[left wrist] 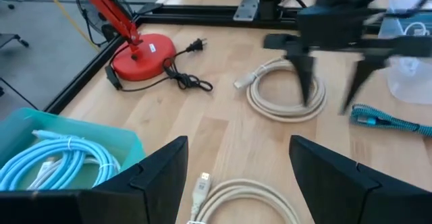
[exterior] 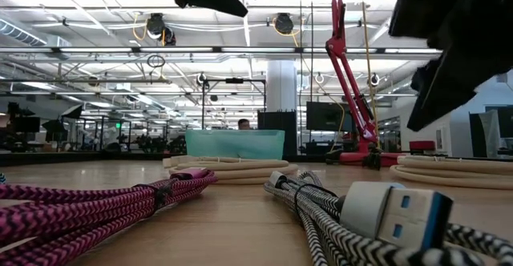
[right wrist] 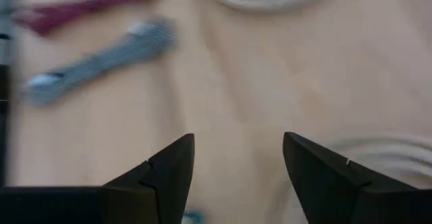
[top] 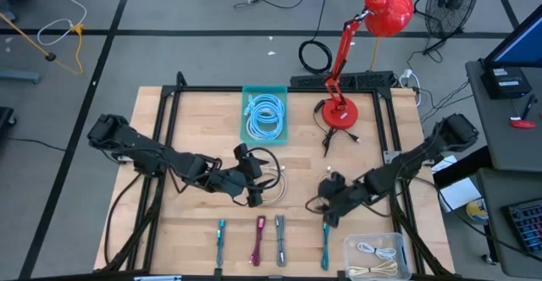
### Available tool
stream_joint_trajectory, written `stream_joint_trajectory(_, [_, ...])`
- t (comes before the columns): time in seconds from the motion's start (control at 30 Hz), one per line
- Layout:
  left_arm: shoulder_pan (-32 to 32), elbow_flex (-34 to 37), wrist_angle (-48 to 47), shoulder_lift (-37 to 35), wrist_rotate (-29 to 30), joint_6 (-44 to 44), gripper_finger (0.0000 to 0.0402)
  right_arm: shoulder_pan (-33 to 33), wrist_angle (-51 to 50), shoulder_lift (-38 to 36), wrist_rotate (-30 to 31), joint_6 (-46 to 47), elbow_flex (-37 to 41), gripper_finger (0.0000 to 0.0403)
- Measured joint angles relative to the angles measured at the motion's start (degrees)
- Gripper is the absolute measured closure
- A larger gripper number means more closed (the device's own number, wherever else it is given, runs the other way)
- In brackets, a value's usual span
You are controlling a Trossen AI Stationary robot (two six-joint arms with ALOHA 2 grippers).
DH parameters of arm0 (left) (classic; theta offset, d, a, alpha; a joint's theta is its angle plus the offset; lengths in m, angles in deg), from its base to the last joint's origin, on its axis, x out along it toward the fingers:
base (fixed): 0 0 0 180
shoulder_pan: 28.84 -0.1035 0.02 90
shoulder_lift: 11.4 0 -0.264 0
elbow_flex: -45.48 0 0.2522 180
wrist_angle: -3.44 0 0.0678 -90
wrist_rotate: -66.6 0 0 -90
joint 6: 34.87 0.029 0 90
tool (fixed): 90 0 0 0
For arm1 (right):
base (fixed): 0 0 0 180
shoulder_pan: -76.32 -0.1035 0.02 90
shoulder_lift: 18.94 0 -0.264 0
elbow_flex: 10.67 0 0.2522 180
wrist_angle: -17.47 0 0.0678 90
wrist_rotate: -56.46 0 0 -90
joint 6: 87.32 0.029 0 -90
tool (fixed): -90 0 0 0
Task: Pick & Place USB Port
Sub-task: Put the right blue USB cable into the transparent bin
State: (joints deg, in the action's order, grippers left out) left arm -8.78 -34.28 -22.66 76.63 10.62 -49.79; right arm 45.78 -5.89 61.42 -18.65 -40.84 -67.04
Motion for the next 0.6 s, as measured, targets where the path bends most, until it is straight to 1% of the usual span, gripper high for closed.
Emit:
stream_joint_trajectory(0.1, [0.0, 0.0, -0.8, 0.0, 0.0, -0.4, 0.014, -2.4, 8.8, 1.8, 0.0, -2.5, -0.5, 0.0197])
stream_joint_trajectory(0.17, [0.1, 0.0, -1.2, -0.1, 0.0, -0.7, 0.014, -3.6, 12.5, 3.5, 0.0, -4.8, -2.1, 0.0206])
stream_joint_trajectory(0.23, [0.4, 0.0, -3.0, -1.1, -0.2, -1.5, 0.014, -4.2, 14.5, 5.4, -0.1, -7.3, -4.7, 0.0215])
stream_joint_trajectory(0.33, [0.6, -0.1, -4.9, -3.0, -1.8, -3.2, 0.014, -4.5, 14.5, 8.1, -0.2, -10.5, -9.1, 0.0228])
stream_joint_trajectory(0.47, [1.5, -0.1, -10.2, -6.8, -5.2, -6.2, 0.014, -3.6, 9.4, 12.5, -1.8, -13.6, -16.0, 0.0235])
stream_joint_trajectory(0.53, [2.7, -0.1, -12.4, -8.2, -5.3, -7.9, 0.014, -3.0, 3.6, 14.6, -1.9, -14.9, -19.7, 0.0235])
stream_joint_trajectory(0.6, [4.4, -0.1, -14.9, -9.2, -4.3, -9.2, 0.014, -2.3, -1.8, 17.3, -2.5, -16.7, -24.0, 0.0234])
